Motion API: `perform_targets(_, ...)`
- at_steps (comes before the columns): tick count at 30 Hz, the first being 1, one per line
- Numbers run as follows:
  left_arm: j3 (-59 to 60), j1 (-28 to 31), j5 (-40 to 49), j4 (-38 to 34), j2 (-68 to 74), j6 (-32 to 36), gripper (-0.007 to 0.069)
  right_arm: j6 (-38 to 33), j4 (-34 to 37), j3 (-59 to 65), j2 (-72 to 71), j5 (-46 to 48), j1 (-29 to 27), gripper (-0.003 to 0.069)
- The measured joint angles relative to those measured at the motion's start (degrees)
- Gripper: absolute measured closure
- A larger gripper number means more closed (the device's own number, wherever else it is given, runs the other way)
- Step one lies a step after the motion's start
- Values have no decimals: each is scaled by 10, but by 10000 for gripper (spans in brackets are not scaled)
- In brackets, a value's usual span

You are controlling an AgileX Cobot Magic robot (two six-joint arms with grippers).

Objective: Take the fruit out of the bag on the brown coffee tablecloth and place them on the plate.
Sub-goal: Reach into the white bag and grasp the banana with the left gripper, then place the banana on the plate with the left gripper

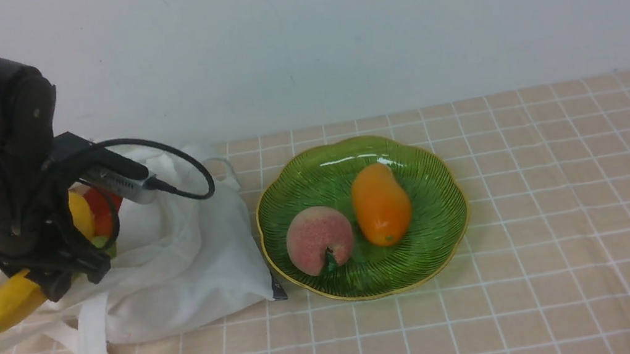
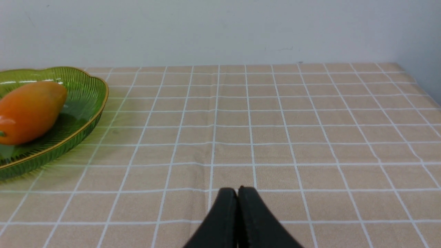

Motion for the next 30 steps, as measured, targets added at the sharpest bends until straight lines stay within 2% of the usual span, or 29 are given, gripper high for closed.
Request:
perform_targets(6,-28,-2,8,-44,-47,-55,342,0,0,0,0,0,0,673)
perform_targets(21,-29,-5,20,-109,-95,-61,342,0,0,0,0,0,0,673)
perform_targets(30,-29,-5,19,-255,-58,-61,342,0,0,0,0,0,0,673)
